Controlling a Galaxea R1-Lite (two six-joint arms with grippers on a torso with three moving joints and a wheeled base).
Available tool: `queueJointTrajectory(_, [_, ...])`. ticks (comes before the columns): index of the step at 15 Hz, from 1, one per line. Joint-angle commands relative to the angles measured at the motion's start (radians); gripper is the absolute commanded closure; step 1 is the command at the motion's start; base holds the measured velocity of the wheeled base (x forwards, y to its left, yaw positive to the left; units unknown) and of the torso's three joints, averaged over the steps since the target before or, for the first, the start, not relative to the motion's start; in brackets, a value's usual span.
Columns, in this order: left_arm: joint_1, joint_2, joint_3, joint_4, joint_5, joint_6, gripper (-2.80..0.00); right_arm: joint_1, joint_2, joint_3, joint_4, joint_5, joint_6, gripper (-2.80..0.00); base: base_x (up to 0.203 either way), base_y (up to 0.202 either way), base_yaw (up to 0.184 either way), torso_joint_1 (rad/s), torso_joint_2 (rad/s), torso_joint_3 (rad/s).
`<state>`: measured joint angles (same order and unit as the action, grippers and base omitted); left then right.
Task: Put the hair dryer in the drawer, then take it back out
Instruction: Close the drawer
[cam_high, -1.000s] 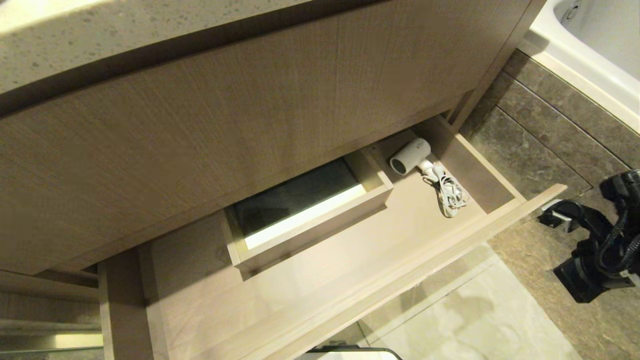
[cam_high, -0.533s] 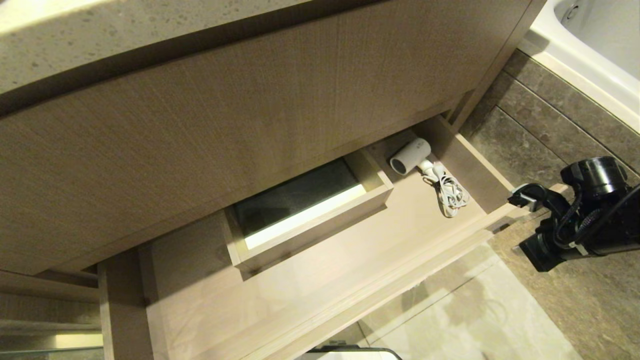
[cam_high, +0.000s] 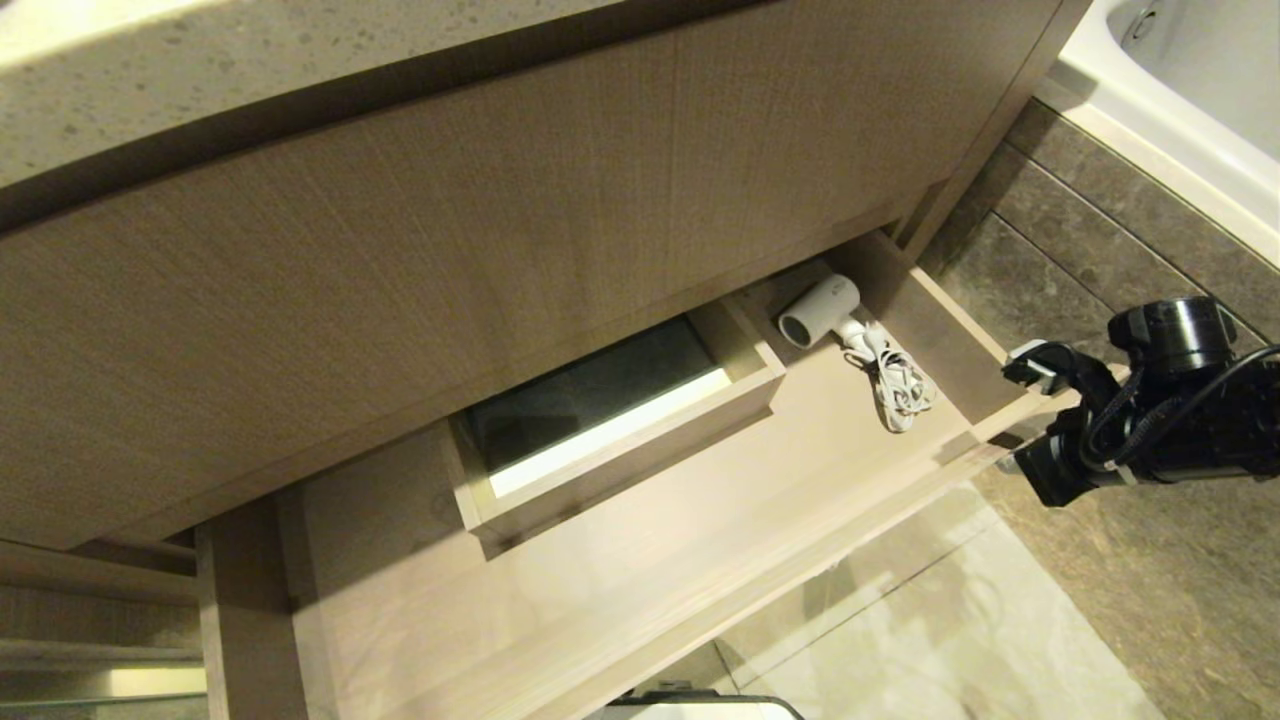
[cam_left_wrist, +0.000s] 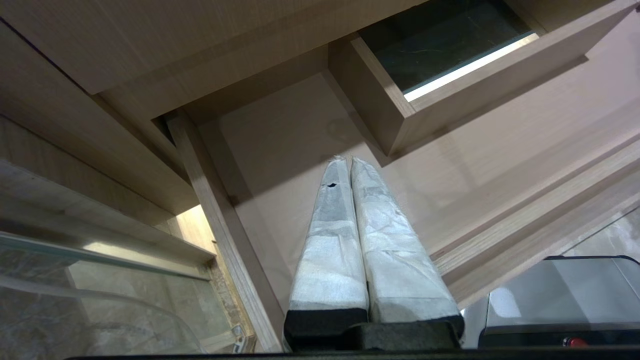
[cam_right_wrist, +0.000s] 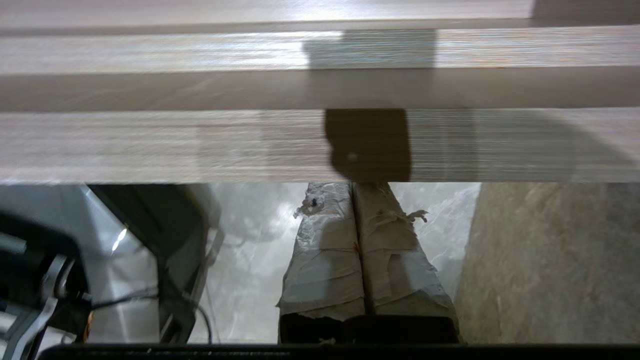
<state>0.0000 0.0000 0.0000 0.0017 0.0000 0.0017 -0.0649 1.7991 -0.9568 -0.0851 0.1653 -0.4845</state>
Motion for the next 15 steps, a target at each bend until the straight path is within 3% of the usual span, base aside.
queueJointTrajectory(1, [0.0,-0.002,0.0,0.0,0.0,0.0,0.0,0.0,0.033,-0.036,-0.054,0.008,0.015,0.0,0.0,0.0,0.0,0.0,0.0,0.0])
queueJointTrajectory(7, [0.0,0.0,0.0,0.0,0.0,0.0,0.0,0.003,0.131,-0.203,-0.212,0.03,0.156,0.0,0.0,0.0,0.0,0.0,0.0,0.0])
queueJointTrajectory(15, [0.0,-0.002,0.0,0.0,0.0,0.0,0.0,-0.005,0.079,-0.156,-0.192,0.026,0.168,0.0,0.0,0.0,0.0,0.0,0.0,0.0])
